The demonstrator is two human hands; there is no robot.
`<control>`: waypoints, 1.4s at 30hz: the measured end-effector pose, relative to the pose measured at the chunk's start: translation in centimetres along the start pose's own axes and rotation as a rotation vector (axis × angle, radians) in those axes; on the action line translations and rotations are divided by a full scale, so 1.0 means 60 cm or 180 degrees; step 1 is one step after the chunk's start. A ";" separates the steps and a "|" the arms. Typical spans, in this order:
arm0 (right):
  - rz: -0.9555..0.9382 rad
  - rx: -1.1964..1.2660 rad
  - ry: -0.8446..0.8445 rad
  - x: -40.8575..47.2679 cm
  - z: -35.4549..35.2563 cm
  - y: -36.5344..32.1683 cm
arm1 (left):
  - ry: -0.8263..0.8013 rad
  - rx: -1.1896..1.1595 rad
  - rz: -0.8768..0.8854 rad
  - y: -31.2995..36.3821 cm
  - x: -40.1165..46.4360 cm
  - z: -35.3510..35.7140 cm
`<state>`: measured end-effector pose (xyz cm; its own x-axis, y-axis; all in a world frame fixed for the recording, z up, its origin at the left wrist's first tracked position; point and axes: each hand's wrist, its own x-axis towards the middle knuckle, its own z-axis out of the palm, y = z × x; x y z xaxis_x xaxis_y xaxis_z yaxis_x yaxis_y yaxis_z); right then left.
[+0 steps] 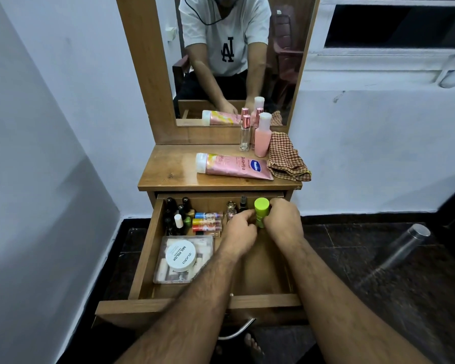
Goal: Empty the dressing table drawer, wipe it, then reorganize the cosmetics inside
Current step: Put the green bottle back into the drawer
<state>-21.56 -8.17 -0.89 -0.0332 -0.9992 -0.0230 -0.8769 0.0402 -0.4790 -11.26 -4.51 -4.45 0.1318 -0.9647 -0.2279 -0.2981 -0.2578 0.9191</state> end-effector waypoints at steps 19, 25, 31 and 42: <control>0.0047 0.0857 -0.0017 -0.014 -0.011 0.015 | -0.0307 -0.0232 -0.0116 0.012 -0.009 0.006; 0.0124 0.1050 -0.0430 -0.002 -0.003 0.024 | -0.0509 0.0013 -0.0115 0.015 -0.018 0.002; 0.0241 0.1330 -0.0645 0.016 0.005 0.032 | -0.0540 0.0028 -0.0214 0.011 -0.012 0.000; 0.0244 0.1544 -0.0086 0.001 0.006 0.032 | -0.0183 0.0239 0.0111 0.003 -0.012 0.000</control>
<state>-23.05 -8.14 -2.13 -0.0709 -0.9931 -0.0938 -0.5478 0.1173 -0.8284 -11.44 -3.84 -4.10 0.0662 -0.9741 -0.2162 -0.3718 -0.2251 0.9006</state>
